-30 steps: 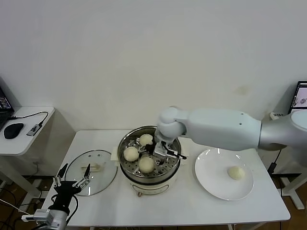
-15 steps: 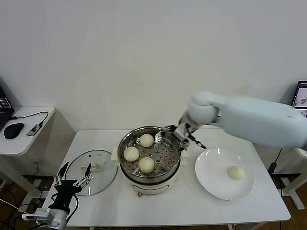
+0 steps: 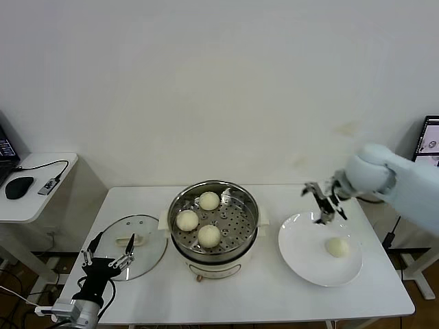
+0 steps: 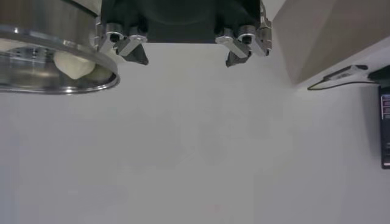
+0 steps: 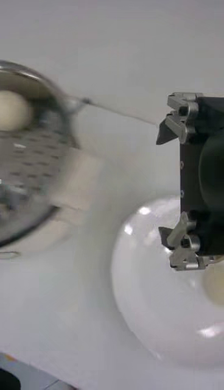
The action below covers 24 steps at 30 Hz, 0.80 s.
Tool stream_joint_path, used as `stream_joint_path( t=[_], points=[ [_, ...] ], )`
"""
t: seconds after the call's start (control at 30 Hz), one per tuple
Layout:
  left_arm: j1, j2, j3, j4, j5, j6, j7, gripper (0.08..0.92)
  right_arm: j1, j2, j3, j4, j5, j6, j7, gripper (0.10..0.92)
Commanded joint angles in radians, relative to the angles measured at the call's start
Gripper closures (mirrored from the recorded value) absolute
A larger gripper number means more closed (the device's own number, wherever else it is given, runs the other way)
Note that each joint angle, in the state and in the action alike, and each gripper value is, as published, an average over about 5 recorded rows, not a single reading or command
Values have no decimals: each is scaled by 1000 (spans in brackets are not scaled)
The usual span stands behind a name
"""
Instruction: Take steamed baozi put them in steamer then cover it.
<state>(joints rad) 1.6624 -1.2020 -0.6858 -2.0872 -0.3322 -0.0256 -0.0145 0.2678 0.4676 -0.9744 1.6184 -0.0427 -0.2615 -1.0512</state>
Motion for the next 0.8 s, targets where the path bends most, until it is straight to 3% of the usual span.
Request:
stream_joint_path(
  t=[0.03,0.8],
  points=[
    [1,9,-3,2,-1,0,1,177,-456,-99,392,-157,-131,47,-37,203],
    [0,12,-11,0,-2,8,1,177,-566,92,467,-382,-211,68,-1,203]
  ],
)
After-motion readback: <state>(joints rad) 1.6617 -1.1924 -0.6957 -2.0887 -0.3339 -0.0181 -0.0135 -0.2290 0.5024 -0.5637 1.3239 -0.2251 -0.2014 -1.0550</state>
